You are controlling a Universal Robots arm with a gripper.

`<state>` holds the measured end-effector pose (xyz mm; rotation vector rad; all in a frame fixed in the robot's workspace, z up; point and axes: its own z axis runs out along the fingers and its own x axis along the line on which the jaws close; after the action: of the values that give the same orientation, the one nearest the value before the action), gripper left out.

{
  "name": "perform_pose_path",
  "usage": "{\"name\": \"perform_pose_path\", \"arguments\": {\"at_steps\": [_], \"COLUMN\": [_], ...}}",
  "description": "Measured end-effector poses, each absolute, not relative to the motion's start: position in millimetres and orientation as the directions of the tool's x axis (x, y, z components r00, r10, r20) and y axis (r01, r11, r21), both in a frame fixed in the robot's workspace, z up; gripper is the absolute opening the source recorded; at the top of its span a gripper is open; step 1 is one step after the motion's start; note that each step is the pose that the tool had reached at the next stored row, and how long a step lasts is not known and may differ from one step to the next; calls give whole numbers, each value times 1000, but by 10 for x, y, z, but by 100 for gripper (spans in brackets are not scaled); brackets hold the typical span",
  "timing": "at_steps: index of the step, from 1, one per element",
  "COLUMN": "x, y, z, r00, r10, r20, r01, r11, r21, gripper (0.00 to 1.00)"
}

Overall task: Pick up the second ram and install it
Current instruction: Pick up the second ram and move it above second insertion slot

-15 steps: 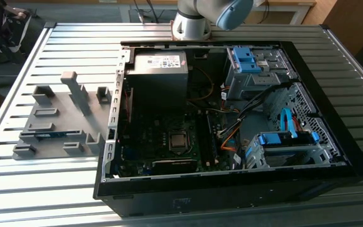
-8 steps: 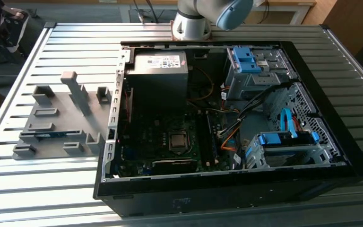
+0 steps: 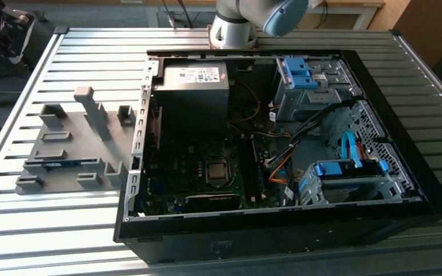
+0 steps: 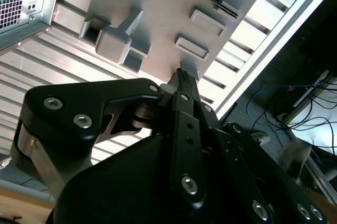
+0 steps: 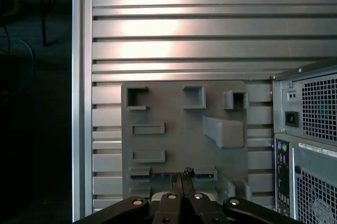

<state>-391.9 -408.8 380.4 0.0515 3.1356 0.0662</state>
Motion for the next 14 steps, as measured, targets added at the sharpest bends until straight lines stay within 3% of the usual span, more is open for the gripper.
{"name": "perform_pose_path", "arguments": {"at_steps": [14], "x": [-3927], "y": [-4090], "z": [3803], "r00": [-998], "r10": [-70], "r20": [-4], "r01": [-70], "r11": [997], "r21": [42], "gripper": [10]}}
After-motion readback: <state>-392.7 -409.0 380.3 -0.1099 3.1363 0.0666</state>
